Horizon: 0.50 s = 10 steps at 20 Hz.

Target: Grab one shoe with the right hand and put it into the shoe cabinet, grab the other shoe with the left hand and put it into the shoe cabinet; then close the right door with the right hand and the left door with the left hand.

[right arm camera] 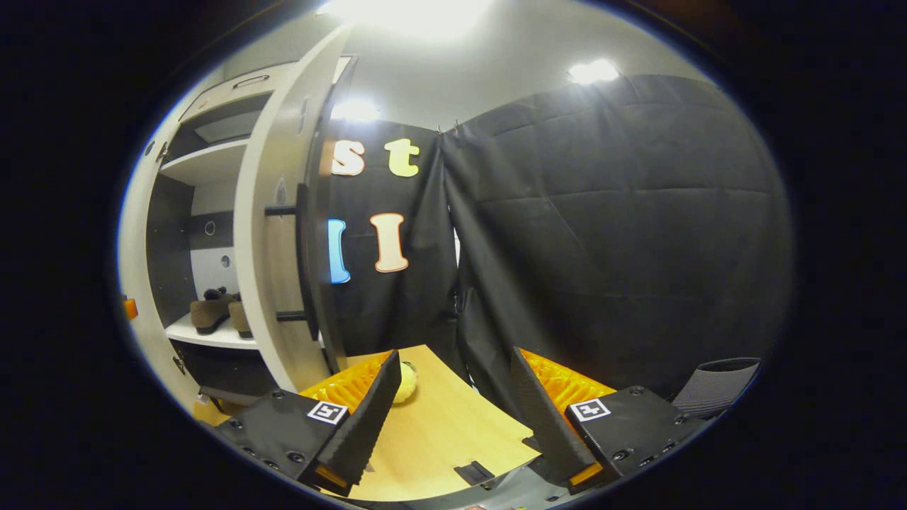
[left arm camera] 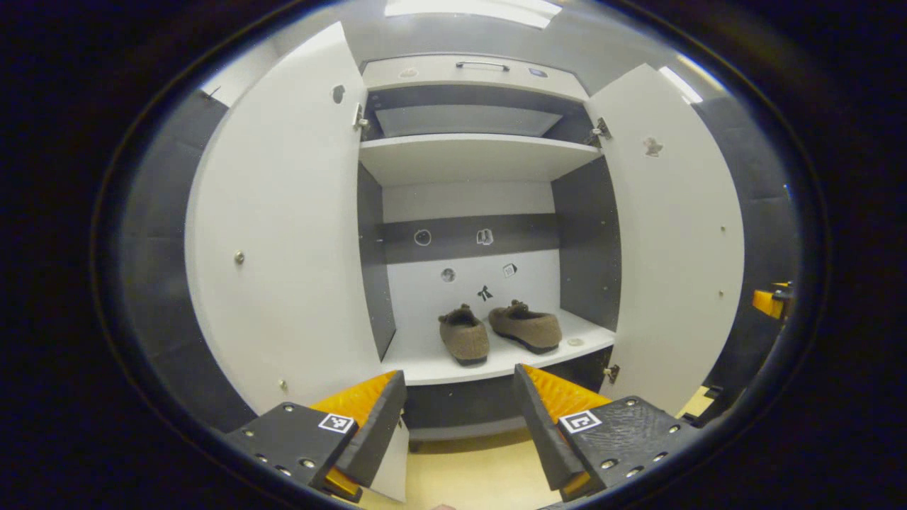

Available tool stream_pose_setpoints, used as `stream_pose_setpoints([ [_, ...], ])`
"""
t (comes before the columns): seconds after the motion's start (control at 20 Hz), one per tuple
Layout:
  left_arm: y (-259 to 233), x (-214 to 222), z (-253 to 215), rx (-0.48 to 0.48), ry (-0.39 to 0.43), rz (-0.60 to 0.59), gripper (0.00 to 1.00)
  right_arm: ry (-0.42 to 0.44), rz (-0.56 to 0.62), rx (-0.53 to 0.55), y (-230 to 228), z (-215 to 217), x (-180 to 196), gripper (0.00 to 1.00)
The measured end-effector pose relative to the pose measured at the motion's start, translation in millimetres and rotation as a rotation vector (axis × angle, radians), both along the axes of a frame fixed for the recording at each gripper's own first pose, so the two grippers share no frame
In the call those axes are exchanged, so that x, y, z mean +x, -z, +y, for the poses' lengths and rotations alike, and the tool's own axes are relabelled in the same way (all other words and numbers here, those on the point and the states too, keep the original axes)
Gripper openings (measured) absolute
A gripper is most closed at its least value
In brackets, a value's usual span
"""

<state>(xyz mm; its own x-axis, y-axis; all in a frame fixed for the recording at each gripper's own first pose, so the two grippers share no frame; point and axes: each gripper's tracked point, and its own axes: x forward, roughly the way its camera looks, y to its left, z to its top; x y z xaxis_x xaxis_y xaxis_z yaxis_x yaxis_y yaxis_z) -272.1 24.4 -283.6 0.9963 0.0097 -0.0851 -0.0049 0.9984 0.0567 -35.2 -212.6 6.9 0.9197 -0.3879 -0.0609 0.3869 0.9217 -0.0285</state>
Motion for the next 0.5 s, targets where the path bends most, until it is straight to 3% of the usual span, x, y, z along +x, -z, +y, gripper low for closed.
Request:
stream_pose_setpoints([
  [0.05, 5.3, -8.4, 1.1, -0.010, 0.002, 0.006, 0.88, -0.009, 0.002, -0.026, -3.0, 3.4, -0.5, 0.98],
  [0.1, 12.8, -15.7, 6.2, -0.015, -0.014, 0.017, 0.84, -0.016, 0.005, -0.049, -5.8, 6.2, -1.2, 0.93],
  [0.15, 18.5, -21.2, 10.8, -0.019, -0.031, 0.030, 0.92, -0.028, 0.003, -0.060, -10.2, 10.6, 0.1, 0.93],
  [0.3, 26.7, -35.4, 14.3, -0.031, -0.054, 0.055, 0.93, -0.068, -0.012, -0.045, -18.1, 21.8, 4.5, 0.95],
  [0.35, 25.2, -41.2, 13.8, -0.024, -0.052, 0.045, 0.89, -0.068, -0.014, -0.044, -20.0, 19.3, 4.9, 0.97],
  [0.5, 12.7, -55.8, 15.3, 0.023, -0.075, 0.006, 0.91, -0.054, -0.028, -0.060, -30.9, 5.7, 4.3, 1.00],
])
